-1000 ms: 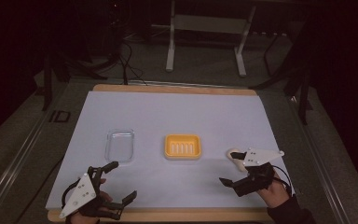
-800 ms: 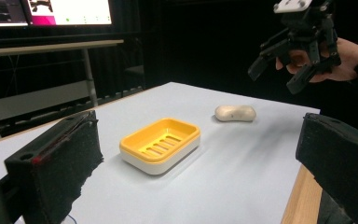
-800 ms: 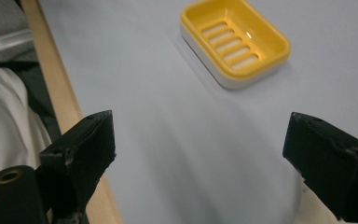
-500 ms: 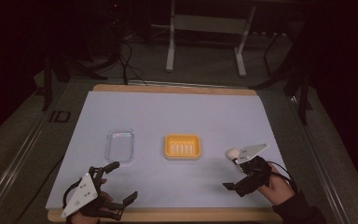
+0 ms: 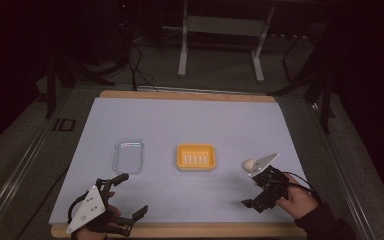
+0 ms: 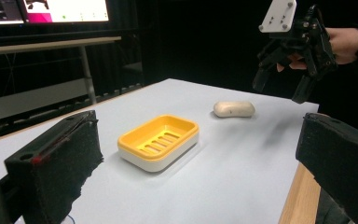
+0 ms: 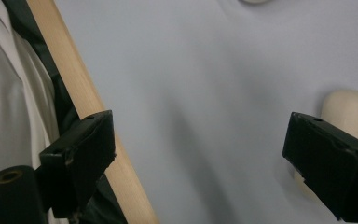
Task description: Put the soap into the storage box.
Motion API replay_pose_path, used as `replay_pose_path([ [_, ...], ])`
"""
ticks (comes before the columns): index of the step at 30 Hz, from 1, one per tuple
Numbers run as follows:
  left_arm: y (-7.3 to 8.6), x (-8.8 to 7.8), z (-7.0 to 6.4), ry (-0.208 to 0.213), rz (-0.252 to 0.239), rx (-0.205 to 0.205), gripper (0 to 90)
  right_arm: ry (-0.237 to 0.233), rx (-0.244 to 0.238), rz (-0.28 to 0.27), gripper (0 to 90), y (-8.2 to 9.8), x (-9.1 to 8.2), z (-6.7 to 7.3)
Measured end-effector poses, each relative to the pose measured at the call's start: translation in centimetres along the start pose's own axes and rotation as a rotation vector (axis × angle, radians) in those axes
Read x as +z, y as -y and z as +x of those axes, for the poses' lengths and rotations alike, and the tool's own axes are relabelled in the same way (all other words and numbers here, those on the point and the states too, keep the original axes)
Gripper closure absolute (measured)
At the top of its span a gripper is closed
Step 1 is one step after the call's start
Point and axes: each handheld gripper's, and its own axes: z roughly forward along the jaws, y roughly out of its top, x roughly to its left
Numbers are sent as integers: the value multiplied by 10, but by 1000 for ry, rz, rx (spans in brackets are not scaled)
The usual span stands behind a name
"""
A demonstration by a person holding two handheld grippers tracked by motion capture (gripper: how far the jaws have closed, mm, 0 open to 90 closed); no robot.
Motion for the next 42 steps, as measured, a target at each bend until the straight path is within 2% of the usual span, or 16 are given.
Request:
replay_pose_path([
  [1, 0, 0, 0, 0, 2, 2, 2, -2, 6, 31, 91, 0, 0, -2],
  [3, 0, 0, 0, 0, 3, 1, 2, -3, 10, 37, 91, 0, 0, -2],
  [4, 0, 0, 0, -1, 4, 2, 2, -12, 18, 72, 91, 0, 1, -3],
  [6, 0, 0, 0, 0, 4, 2, 2, -12, 18, 72, 91, 0, 1, -3],
  [7, 0, 0, 0, 0, 8, 6, 2, -18, 22, 109, 91, 1, 3, -4],
  [10, 0, 1, 0, 1, 9, 7, 2, -22, 25, 139, 92, 1, 3, -5],
  [15, 0, 1, 0, 0, 9, 7, 2, -17, 32, 191, 95, 2, 3, -7],
  [18, 0, 1, 0, -1, 8, 8, 2, -18, 36, 202, 95, 3, 3, -8],
  [19, 0, 1, -1, -3, 2, 7, 2, -19, 42, 227, 95, 3, 3, -10],
  [23, 0, 0, -1, -4, 6, 8, 2, -10, 50, 258, 124, 4, 4, -11],
  [24, 0, 1, -1, -3, 6, 7, 2, 9, 40, 278, 114, 5, 6, -11],
  [28, 0, 1, -1, -2, 8, 9, 2, -2, 68, 303, 113, 7, 7, -12],
  [33, 0, 1, -1, -3, 10, 9, 2, -26, 104, 367, 112, 11, 10, -18],
  [34, 0, 1, 0, -2, 11, 9, 2, -26, 123, 386, 112, 12, 10, -20],
  [36, 0, 1, 0, -2, 11, 9, 2, -26, 123, 386, 112, 12, 10, -20],
  [42, 0, 2, 0, -2, 13, 9, 2, -26, 186, 436, 112, 19, 10, -34],
])
